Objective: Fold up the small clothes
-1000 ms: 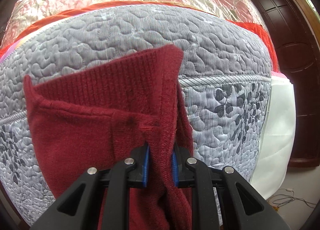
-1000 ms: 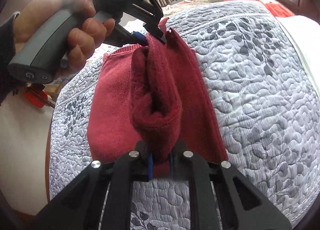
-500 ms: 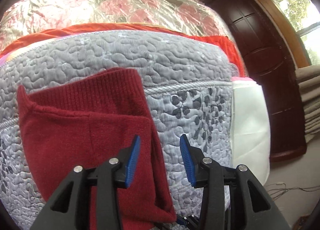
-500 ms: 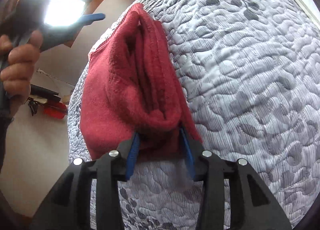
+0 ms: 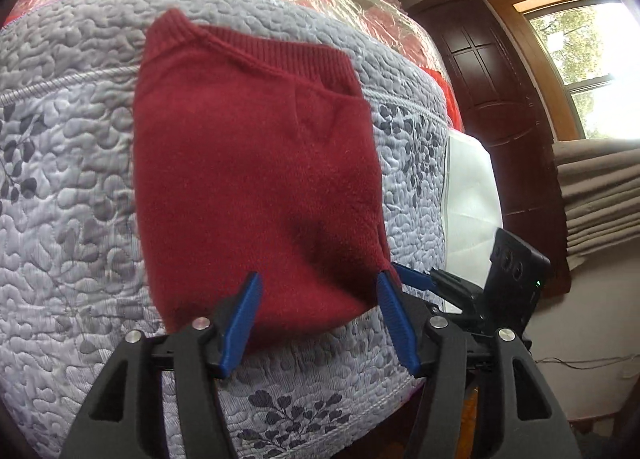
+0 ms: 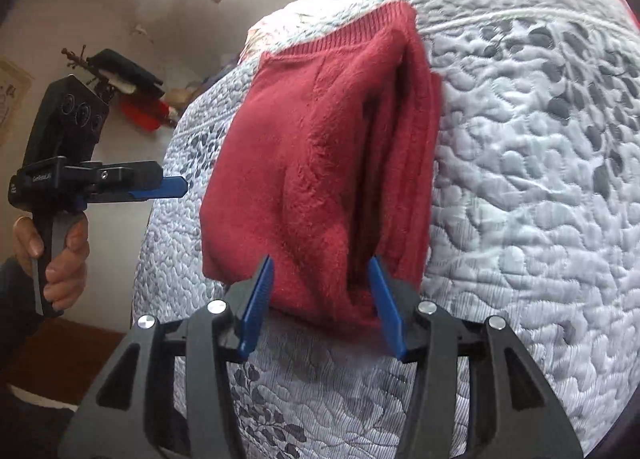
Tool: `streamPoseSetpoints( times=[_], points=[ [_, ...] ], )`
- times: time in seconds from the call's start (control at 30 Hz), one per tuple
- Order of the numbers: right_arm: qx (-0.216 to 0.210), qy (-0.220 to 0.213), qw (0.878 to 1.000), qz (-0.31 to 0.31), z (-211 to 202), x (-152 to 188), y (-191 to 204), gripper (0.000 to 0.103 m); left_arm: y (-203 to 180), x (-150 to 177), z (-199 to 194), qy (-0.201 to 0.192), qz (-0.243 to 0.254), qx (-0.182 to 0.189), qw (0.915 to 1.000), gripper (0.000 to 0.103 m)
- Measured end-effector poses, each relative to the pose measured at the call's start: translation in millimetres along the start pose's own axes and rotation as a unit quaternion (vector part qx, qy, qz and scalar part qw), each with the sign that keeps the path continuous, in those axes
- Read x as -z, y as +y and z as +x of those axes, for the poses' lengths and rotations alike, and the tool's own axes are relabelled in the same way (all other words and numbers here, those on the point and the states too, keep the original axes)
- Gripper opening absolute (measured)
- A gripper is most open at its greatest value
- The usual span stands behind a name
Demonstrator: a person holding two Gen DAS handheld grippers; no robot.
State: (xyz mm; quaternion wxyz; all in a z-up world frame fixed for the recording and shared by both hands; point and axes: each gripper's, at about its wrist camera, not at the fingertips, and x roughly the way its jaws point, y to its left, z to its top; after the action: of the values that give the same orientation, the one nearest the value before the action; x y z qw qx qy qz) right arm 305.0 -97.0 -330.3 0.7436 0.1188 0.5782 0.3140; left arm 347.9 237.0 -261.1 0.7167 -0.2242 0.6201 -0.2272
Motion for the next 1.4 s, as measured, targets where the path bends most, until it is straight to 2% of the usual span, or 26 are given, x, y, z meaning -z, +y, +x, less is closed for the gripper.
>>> streamPoseSetpoints(
  times=[0.03, 0.07, 0.1, 0.23, 0.33, 0.43, 0.47, 0.53, 0.6, 0.63, 0.77, 0.83, 0.87, 0.93, 0.97, 1.0, 1.03, 1.1, 1.23, 1.4],
  points=[
    [-0.005, 0.018, 1.000, 0.008, 6, -2, -8, 0.027, -1, 1, 3, 0.007, 0.003, 0.008, 0.9999, 0.059],
    [-0.016, 0.033, 0.999, 0.015, 8, -1, -16, 0.015, -3, 2, 6, 0.017, 0.009, 0.018, 0.9996, 0.059],
    [-0.030, 0.041, 0.998, 0.025, 8, -2, -24, 0.012, -5, 3, 11, 0.030, 0.017, 0.027, 0.9990, 0.059],
    [-0.098, 0.051, 0.991, 0.081, -7, -7, -55, 0.007, -12, 6, 30, 0.081, 0.043, 0.047, 0.9946, 0.058],
    [-0.095, 0.068, 0.986, 0.121, -2, -6, -84, 0.006, -8, 10, 43, 0.112, 0.049, 0.045, 0.9915, 0.058],
    [-0.083, 0.090, 0.984, 0.130, 12, 1, -94, 0.007, 8, 18, 57, 0.139, 0.023, 0.046, 0.9889, 0.058],
    [-0.088, 0.087, 0.984, 0.129, 10, 2, -92, 0.007, 14, 21, 60, 0.148, 0.015, 0.047, 0.9878, 0.058],
    [-0.092, 0.079, 0.986, 0.117, 3, -4, -81, 0.015, 26, 29, 61, 0.155, -0.004, 0.046, 0.9869, 0.058],
    [-0.078, 0.065, 0.989, 0.106, -11, -13, -70, 0.037, 36, 36, 61, 0.155, -0.015, 0.044, 0.9868, 0.058],
    [-0.076, 0.050, 0.991, 0.100, -21, -21, -65, 0.041, 39, 38, 61, 0.155, -0.017, 0.042, 0.9870, 0.058],
    [-0.084, 0.017, 0.992, 0.094, -28, -61, -54, 0.042, 33, 42, 52, 0.138, -0.016, 0.061, 0.9884, 0.058],
    [-0.097, 0.024, 0.990, 0.102, -13, -78, -53, 0.048, 19, 40, 41, 0.117, -0.002, 0.082, 0.9898, 0.058],
    [-0.100, 0.029, 0.989, 0.109, -5, -81, -51, 0.056, 14, 38, 36, 0.105, 0.003, 0.091, 0.9903, 0.059],
    [-0.109, 0.043, 0.986, 0.119, 14, -87, -51, 0.058, 8, 31, 31, 0.082, 0.012, 0.093, 0.9922, 0.060],
    [-0.110, 0.053, 0.985, 0.119, 23, -89, -50, 0.054, 7, 26, 32, 0.078, 0.012, 0.088, 0.9930, 0.060],
    [-0.119, 0.062, 0.984, 0.119, 30, -89, -47, 0.023, 10, 22, 38, 0.083, 0.009, 0.087, 0.9927, 0.060],
    [-0.123, 0.073, 0.983, 0.115, 35, -88, -45, 0.011, 12, 20, 45, 0.090, 0.004, 0.084, 0.9924, 0.060],
    [-0.104, 0.064, 0.987, 0.104, 30, -88, -44, 0.010, 15, 18, 61, 0.114, 0.002, 0.076, 0.9906, 0.059],
    [-0.085, 0.030, 0.987, 0.135, 14, -87, -67, 0.009, 14, 21, 83, 0.152, 0.010, 0.076, 0.9854, 0.058],
    [-0.080, 0.061, 0.981, 0.163, 46, -80, -84, 0.013, 19, 30, 95, 0.167, -0.012, 0.076, 0.9829, 0.058]
  ],
)
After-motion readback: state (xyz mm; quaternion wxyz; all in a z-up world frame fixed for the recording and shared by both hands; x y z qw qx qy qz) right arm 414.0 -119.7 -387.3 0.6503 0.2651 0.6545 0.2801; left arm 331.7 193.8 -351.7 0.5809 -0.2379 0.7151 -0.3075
